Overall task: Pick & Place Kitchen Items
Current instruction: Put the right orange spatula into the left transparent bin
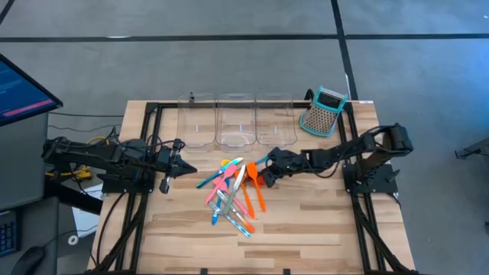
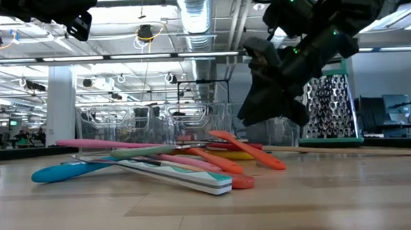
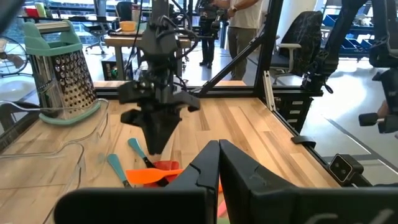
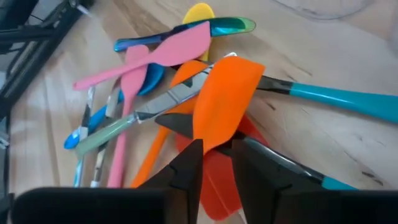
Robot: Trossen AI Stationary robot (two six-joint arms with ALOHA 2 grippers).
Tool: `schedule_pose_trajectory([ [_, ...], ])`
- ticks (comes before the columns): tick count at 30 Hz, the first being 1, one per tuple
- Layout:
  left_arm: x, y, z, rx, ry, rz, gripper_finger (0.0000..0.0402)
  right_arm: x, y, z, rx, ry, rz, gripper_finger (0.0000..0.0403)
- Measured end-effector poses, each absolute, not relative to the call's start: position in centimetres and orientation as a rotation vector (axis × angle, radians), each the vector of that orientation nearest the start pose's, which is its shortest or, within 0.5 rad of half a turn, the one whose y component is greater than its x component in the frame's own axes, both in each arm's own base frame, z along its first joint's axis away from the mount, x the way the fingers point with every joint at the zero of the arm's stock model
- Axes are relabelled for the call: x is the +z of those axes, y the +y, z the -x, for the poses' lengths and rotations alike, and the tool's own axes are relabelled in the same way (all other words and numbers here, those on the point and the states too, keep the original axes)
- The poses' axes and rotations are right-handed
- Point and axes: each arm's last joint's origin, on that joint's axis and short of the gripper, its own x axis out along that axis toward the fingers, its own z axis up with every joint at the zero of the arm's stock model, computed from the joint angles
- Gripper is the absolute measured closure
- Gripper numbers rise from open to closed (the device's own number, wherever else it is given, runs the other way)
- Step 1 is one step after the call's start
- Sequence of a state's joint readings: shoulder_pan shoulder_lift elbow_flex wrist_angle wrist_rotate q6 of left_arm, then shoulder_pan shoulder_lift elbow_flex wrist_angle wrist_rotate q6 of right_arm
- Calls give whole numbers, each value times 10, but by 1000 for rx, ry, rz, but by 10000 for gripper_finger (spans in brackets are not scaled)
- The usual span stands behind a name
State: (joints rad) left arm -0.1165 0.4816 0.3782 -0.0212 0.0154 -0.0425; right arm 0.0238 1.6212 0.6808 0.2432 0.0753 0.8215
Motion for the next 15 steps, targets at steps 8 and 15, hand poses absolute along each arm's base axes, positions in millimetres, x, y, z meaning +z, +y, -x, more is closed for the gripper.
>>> schedule_pose_trajectory([
  [8, 248, -16, -131, -129, 127, 36, 399, 145, 5, -311, -323, 631, -729, 227],
  [15, 248, -16, -131, -129, 128, 36, 399, 147, 1, -314, -321, 618, -703, 162],
])
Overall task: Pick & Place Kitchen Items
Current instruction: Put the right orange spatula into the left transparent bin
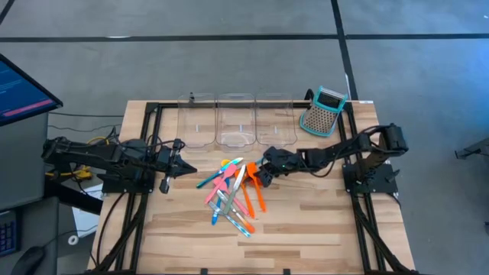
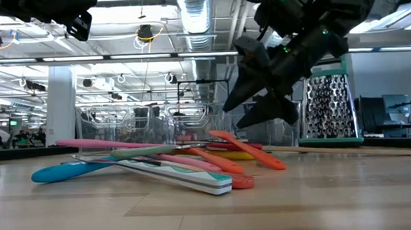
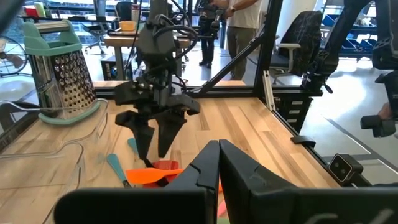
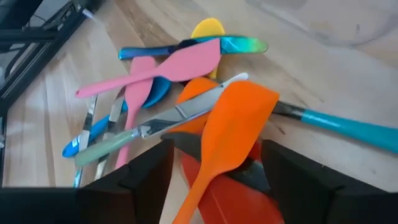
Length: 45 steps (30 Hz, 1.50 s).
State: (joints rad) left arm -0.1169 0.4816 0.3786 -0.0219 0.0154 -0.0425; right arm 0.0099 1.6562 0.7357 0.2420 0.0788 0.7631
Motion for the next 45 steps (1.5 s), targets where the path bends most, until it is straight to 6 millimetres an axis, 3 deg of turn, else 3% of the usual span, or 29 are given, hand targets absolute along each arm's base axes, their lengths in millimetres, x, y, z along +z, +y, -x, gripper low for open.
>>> schedule_pose_trajectory([
  [14, 248, -16, -131, -129, 128, 36, 399, 147, -8, -314, -349, 608, -698, 183],
  [35, 248, -16, -131, -129, 128, 36, 399, 148, -1, -313, -473, 551, -619, 201],
  [45, 248, -16, -131, -130, 128, 36, 399, 148, 12, -313, -486, 535, -624, 210],
])
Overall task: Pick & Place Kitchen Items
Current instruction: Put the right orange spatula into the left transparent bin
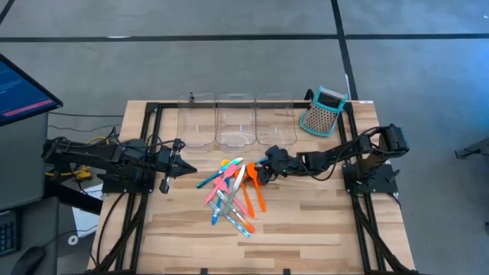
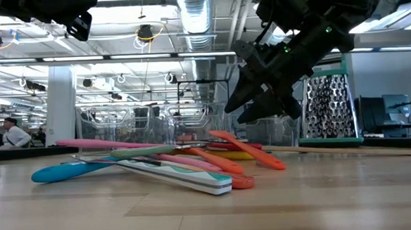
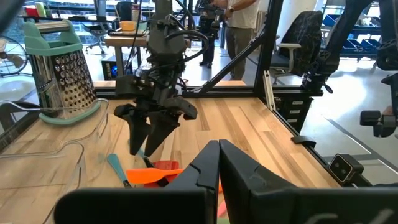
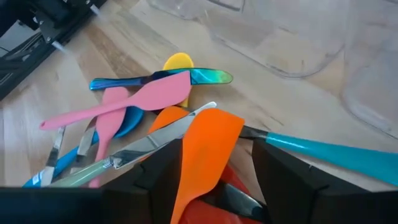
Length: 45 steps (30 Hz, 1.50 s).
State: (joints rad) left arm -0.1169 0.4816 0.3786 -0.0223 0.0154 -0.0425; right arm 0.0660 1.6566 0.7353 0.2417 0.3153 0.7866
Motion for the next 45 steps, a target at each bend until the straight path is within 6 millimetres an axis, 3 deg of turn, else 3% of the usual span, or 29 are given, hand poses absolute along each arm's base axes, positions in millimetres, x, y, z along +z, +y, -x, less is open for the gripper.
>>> schedule_pose_trajectory([
  [9, 248, -16, -131, -130, 128, 36, 399, 147, 14, -313, -543, 502, -632, 212],
  [18, 248, -16, -131, -129, 132, 36, 399, 117, 23, -324, -545, 538, -626, 222],
  [37, 247, -16, -131, -130, 138, 36, 399, 122, 10, -330, -449, 575, -676, 230],
  [45, 247, -16, -131, -129, 138, 36, 399, 123, 10, -330, -432, 569, -659, 274],
])
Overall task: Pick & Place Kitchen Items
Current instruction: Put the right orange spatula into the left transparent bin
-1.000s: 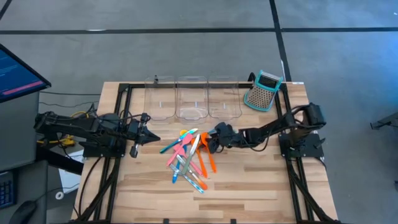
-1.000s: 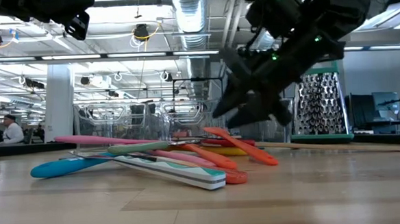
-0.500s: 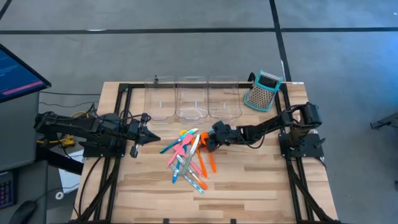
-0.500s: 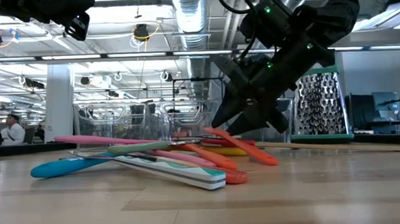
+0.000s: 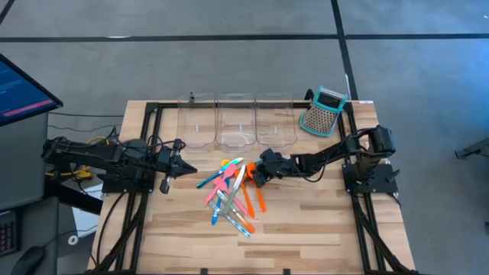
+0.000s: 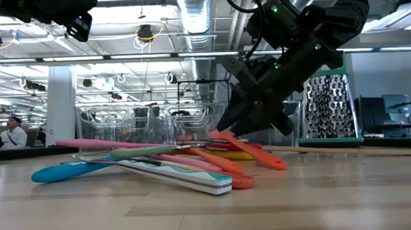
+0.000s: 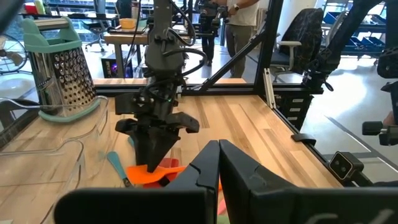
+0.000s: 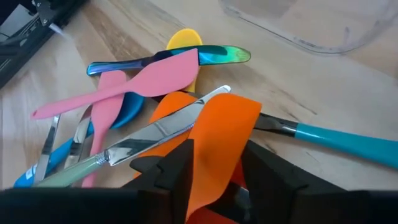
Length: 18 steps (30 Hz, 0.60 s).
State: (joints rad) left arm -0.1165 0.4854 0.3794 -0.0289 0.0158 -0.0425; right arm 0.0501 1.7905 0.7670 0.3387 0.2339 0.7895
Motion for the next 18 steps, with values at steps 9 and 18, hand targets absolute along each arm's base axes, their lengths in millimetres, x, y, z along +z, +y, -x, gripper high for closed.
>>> schedule_pose_trajectory([
  [9, 247, -16, -131, -129, 138, 36, 399, 124, 10, -332, -420, 556, -650, 341],
  [18, 247, -16, -131, -129, 138, 36, 399, 125, 10, -332, -411, 555, -627, 395],
])
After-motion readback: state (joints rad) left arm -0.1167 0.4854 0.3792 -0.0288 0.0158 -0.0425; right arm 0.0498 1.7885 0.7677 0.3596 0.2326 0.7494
